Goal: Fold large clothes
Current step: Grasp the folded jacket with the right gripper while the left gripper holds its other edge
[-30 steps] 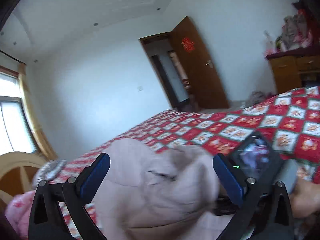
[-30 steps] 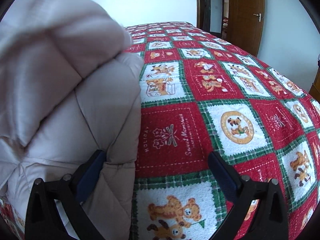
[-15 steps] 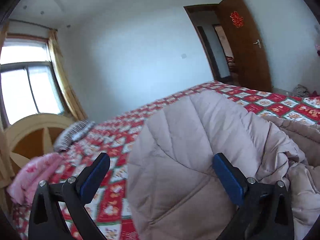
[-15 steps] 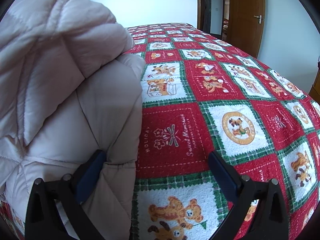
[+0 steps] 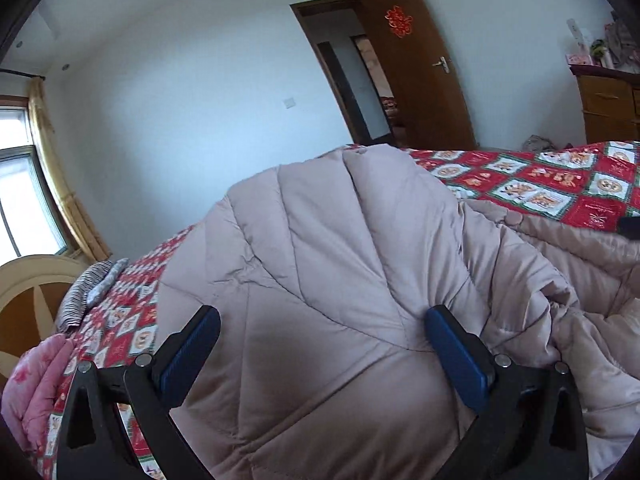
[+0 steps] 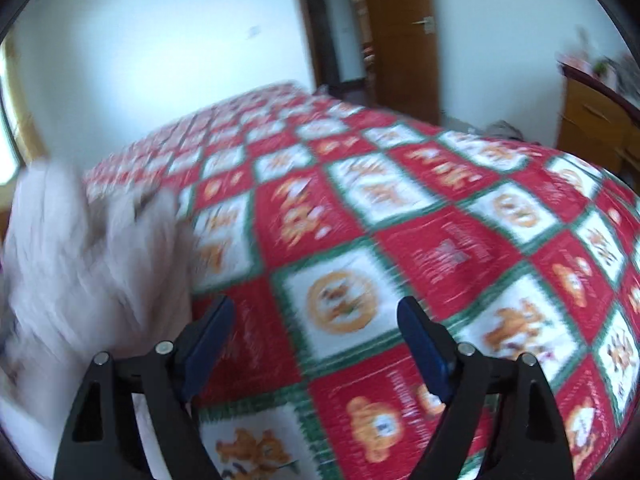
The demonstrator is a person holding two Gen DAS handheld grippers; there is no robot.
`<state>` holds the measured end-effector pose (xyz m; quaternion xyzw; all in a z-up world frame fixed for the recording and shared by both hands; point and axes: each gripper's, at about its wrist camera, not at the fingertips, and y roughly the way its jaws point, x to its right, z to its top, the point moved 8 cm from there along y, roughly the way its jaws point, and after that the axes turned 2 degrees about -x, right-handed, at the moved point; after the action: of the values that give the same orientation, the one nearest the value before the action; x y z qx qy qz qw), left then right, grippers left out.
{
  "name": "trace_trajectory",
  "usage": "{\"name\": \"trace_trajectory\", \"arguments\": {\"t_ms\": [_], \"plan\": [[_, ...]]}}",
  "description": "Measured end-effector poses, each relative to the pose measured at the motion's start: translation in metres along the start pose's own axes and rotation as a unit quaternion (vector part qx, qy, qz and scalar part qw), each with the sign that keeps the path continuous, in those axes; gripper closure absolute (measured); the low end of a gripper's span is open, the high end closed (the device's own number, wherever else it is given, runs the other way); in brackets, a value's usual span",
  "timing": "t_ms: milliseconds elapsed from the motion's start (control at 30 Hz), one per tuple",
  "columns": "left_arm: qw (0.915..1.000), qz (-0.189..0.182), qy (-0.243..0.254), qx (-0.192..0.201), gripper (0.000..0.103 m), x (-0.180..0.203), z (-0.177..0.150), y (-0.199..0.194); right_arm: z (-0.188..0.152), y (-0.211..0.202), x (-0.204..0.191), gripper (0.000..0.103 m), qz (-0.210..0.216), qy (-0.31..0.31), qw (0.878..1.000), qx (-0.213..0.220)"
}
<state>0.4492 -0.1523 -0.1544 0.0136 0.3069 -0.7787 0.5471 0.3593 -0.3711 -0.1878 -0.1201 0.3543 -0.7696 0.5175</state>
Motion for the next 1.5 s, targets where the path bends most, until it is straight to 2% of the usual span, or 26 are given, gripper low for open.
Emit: {"name": "trace_trajectory", "arguments": {"t_ms": [67,133,233,333,467,533,633,700,767,867,967,1067,1133,1233,1300,1367,1467,1500], "plan": [[1.0000,-0.004,0.004,0.003,0.001,0.007,0.000,-0.001,0.012,-0.009,-0.010,0.017,0.011,-0.005,1.000,0.013],[0.9998,0.006,0.018,0.009,0.001,0.012,0.003,-0.005,0.019,-0.014,-0.033,0.017,0.047,-0.018,0.999,0.017],[0.9992,0.025,0.025,0.017,0.001,0.008,0.005,-0.015,0.019,-0.010,-0.074,0.017,0.078,-0.049,0.996,0.009],[0.9992,0.036,-0.007,0.017,0.001,-0.013,0.007,-0.026,0.006,0.007,-0.092,0.017,0.058,-0.078,0.995,-0.019],[0.9950,0.039,-0.079,0.047,0.001,-0.061,0.017,-0.052,-0.014,0.023,-0.083,0.017,0.045,-0.082,0.995,-0.043],[0.9928,0.059,-0.089,0.053,0.001,-0.081,0.021,-0.052,-0.022,0.025,-0.077,0.017,0.038,-0.084,0.994,-0.050],[0.9928,0.090,-0.079,0.015,0.001,-0.100,0.014,-0.025,-0.025,0.024,-0.076,0.017,0.026,-0.096,0.994,-0.052],[0.9925,0.083,-0.088,-0.019,0.001,-0.105,0.003,0.003,-0.025,0.023,-0.076,0.017,0.017,-0.108,0.992,-0.055],[0.9921,0.061,-0.103,-0.037,0.001,-0.102,-0.004,0.020,-0.025,0.022,-0.077,0.017,0.010,-0.118,0.991,-0.061],[0.9935,0.049,-0.096,-0.036,0.001,-0.089,-0.002,0.026,-0.021,0.018,-0.073,0.017,0.001,-0.124,0.990,-0.068],[0.9965,0.051,-0.063,-0.022,0.001,-0.071,0.003,0.024,0.001,0.000,-0.069,0.017,0.004,-0.099,0.994,-0.040],[0.9980,0.048,-0.038,-0.014,0.001,-0.057,0.005,0.021,0.033,-0.015,-0.081,0.017,0.028,-0.071,0.997,-0.008],[0.9984,0.047,-0.030,-0.012,0.001,-0.054,0.008,0.019,0.047,-0.015,-0.096,0.017,0.047,-0.063,0.997,-0.001],[0.9985,0.046,-0.029,-0.007,0.001,-0.059,0.013,0.013,0.058,0.001,-0.131,0.017,0.103,-0.049,0.993,-0.015],[0.9974,0.053,-0.048,-0.001,0.001,-0.070,0.016,0.009,0.056,0.017,-0.147,0.021,0.120,-0.047,0.991,-0.031],[0.9961,0.040,-0.077,-0.016,0.001,-0.081,0.014,0.015,0.048,0.034,-0.151,0.028,0.105,-0.056,0.992,-0.041],[0.9937,0.023,-0.094,-0.057,0.001,-0.083,0.001,0.038,0.034,0.053,-0.144,0.029,0.092,-0.053,0.993,-0.055],[0.9920,0.006,-0.107,-0.067,0.001,-0.082,-0.003,0.044,0.029,0.059,-0.139,0.029,0.090,-0.049,0.993,-0.059]]}}
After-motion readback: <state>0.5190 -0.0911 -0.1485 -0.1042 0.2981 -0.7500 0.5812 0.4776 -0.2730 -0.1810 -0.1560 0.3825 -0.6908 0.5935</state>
